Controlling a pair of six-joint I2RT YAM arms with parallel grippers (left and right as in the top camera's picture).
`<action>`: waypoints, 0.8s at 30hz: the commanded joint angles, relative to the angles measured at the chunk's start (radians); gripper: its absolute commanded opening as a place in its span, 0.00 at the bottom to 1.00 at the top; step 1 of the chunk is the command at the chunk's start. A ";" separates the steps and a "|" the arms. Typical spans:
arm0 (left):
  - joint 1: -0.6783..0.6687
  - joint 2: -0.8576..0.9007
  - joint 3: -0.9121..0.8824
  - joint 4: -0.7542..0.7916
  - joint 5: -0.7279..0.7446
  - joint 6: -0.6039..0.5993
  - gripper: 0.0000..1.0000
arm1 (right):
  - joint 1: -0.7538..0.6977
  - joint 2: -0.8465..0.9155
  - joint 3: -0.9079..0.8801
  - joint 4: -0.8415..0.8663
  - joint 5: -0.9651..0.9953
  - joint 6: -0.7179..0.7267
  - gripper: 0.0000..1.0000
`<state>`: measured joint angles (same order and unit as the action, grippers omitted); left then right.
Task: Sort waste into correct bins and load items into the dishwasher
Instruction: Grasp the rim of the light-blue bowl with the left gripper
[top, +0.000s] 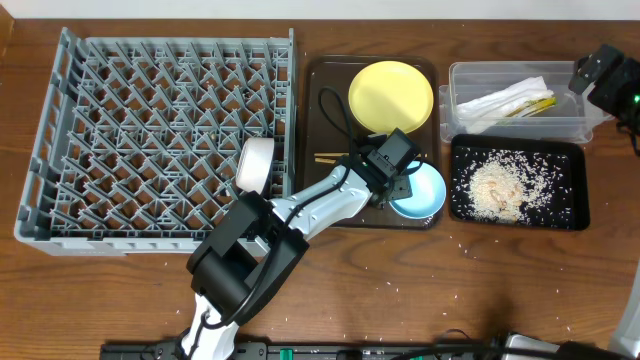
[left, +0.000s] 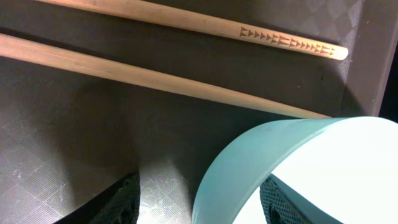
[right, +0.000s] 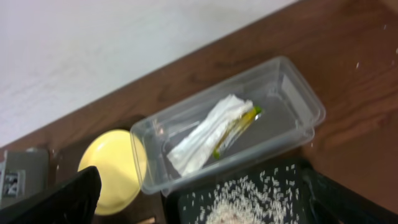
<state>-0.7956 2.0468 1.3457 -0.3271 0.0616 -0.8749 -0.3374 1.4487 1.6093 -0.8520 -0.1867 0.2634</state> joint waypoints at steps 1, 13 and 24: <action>0.000 0.033 -0.007 0.005 0.003 0.005 0.62 | -0.003 -0.002 0.013 -0.029 -0.005 0.013 0.99; 0.027 0.019 -0.006 -0.025 0.012 0.009 0.08 | -0.003 -0.002 0.013 -0.092 -0.005 0.013 0.99; 0.071 -0.201 -0.006 -0.137 -0.057 0.251 0.07 | -0.003 -0.002 0.013 -0.092 -0.005 0.013 0.99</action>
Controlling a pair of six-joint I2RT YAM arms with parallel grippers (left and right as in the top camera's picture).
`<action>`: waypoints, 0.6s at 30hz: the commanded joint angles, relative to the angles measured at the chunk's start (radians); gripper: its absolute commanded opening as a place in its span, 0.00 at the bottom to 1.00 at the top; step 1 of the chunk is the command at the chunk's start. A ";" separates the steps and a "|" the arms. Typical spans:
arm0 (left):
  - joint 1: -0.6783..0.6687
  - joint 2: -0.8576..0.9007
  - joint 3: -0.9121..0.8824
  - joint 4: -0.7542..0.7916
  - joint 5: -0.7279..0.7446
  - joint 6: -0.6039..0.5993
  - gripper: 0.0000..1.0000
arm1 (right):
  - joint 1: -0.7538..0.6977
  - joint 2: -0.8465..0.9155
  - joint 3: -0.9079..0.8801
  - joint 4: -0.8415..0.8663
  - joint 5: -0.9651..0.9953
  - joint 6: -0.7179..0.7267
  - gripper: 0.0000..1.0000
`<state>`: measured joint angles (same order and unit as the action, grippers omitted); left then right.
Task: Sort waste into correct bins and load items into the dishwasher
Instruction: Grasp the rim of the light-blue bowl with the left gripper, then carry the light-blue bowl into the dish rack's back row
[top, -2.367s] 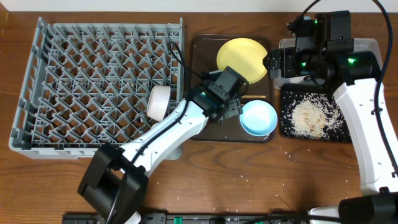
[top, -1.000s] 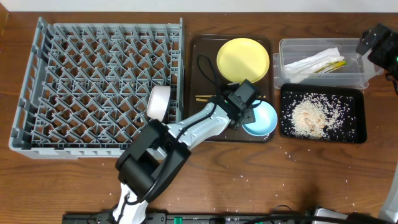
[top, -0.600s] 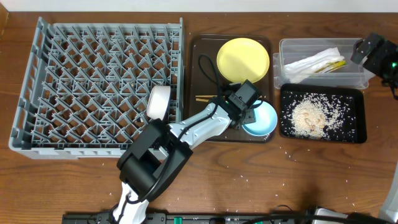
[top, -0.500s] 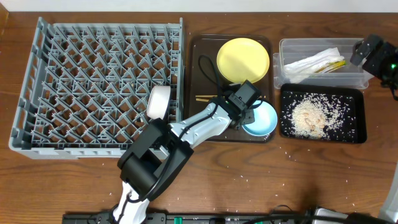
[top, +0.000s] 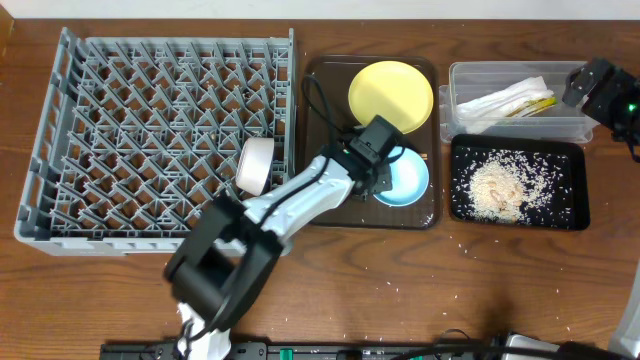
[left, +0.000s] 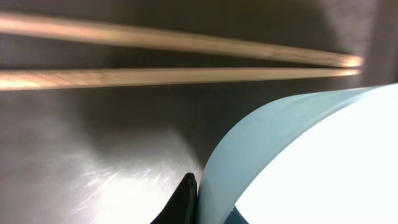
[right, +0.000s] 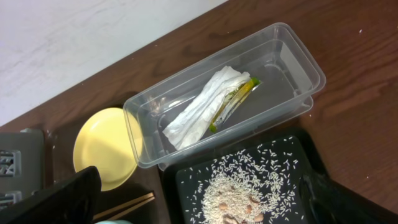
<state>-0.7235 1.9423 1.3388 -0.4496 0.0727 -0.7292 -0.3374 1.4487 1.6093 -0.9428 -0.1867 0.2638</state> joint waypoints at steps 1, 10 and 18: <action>-0.001 -0.119 0.000 -0.022 -0.098 0.130 0.07 | -0.003 -0.002 0.013 -0.001 -0.005 0.013 0.99; 0.122 -0.203 0.192 -0.347 -0.254 0.378 0.07 | -0.003 -0.002 0.013 -0.001 -0.005 0.013 0.99; 0.293 -0.202 0.313 -0.417 -0.645 0.531 0.07 | -0.003 -0.002 0.013 -0.001 -0.005 0.013 0.99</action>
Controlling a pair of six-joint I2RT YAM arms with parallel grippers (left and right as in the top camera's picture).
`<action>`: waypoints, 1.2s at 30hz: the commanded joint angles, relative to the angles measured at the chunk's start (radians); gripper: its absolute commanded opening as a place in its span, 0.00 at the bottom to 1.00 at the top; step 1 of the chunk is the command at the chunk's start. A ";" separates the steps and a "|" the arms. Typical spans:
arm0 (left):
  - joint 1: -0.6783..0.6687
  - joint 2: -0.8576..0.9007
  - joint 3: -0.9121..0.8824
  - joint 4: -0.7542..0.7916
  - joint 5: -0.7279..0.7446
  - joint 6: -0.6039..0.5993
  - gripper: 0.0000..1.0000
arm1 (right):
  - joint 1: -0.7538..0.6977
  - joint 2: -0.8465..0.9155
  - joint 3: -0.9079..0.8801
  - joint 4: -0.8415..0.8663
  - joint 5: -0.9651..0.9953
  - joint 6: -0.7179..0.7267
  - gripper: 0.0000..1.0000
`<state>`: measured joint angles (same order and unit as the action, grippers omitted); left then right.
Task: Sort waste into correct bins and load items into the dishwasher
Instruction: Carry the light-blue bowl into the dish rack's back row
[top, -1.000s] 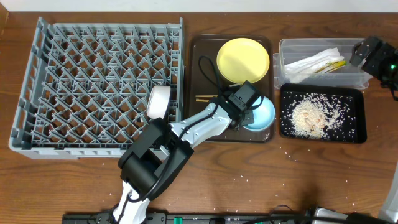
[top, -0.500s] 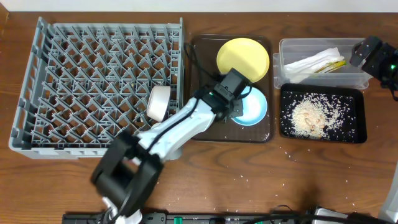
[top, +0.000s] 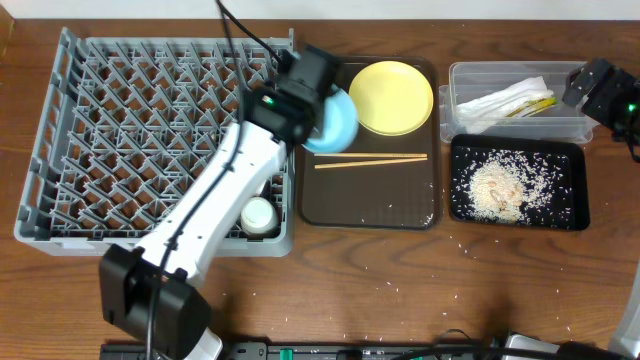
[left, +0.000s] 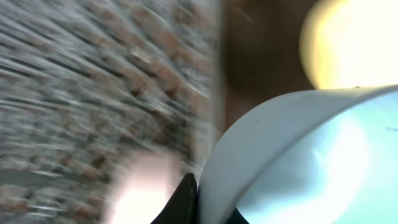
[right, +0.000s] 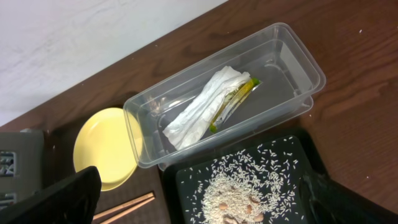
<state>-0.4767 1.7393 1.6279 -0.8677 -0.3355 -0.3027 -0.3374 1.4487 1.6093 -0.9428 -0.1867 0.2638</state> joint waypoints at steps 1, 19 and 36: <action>0.062 0.006 0.024 0.010 -0.307 0.116 0.07 | -0.003 -0.002 0.013 -0.001 -0.005 0.013 0.99; 0.105 0.331 0.024 0.463 -1.064 0.452 0.07 | -0.003 -0.002 0.013 -0.001 -0.005 0.013 0.99; 0.064 0.399 -0.007 0.450 -1.061 0.436 0.08 | -0.003 -0.002 0.013 -0.001 -0.005 0.013 0.99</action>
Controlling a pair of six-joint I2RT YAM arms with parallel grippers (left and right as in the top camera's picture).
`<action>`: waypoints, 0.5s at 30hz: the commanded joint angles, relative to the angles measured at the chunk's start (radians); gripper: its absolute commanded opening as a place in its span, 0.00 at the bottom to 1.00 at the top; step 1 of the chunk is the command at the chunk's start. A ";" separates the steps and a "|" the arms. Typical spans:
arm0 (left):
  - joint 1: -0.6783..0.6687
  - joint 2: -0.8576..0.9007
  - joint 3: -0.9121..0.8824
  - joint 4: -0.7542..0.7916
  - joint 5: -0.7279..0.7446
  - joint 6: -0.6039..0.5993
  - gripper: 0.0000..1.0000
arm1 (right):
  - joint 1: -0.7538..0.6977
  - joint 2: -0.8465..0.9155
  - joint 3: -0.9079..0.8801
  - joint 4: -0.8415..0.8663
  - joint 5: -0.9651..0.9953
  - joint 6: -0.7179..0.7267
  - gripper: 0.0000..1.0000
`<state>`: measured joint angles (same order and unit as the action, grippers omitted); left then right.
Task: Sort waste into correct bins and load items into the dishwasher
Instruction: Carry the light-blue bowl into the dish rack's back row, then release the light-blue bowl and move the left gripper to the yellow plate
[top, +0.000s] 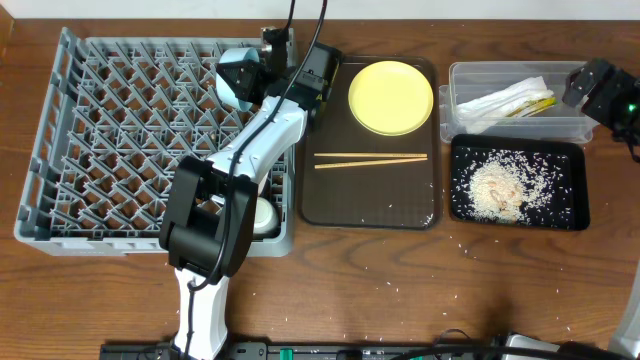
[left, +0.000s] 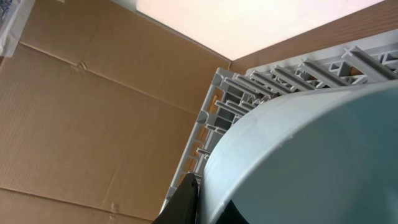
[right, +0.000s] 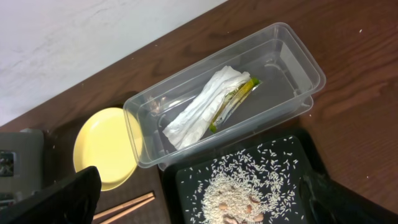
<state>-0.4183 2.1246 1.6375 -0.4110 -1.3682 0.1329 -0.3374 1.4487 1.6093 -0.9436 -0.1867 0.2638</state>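
Note:
My left gripper (top: 262, 78) is shut on the rim of a light blue bowl (top: 238, 80), which it holds tipped on edge over the far right corner of the grey dish rack (top: 120, 130). The left wrist view is filled by the bowl (left: 311, 162), with one black finger (left: 186, 199) pressed against its rim. A yellow plate (top: 391, 97) and two wooden chopsticks (top: 370, 160) lie on the brown tray (top: 370, 205). My right gripper (right: 199, 205) hangs open at the far right, above the bins, holding nothing.
A clear plastic bin (top: 510, 100) holds a napkin and a wrapper. Below it, a black tray (top: 515, 185) carries spilled rice. A white cup (top: 262, 215) sits in the rack's near right corner. Cardboard stands behind the rack. Rice grains dot the table.
The left gripper has moved with the blue bowl from the rack's right edge by the tray to above the rack's far right corner. The bowl now stands on edge. The right arm is unchanged.
The left gripper first stood open around the blue bowl's rim at the tray's front right. Then it was shut on the rim. Later it held the bowl at the rack's right edge, and now over the rack's far corner. The right gripper stayed open near the bins.

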 joint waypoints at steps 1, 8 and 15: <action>0.005 0.014 -0.023 -0.006 -0.029 0.001 0.08 | -0.003 -0.002 0.013 0.000 -0.005 0.013 0.99; 0.010 0.016 -0.061 -0.005 -0.023 -0.034 0.07 | -0.003 -0.002 0.013 0.000 -0.005 0.013 0.99; -0.025 0.016 -0.065 -0.007 -0.005 -0.037 0.11 | -0.003 -0.002 0.013 0.000 -0.005 0.013 0.99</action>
<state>-0.4221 2.1250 1.5818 -0.4152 -1.3678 0.1204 -0.3374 1.4487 1.6093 -0.9436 -0.1867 0.2638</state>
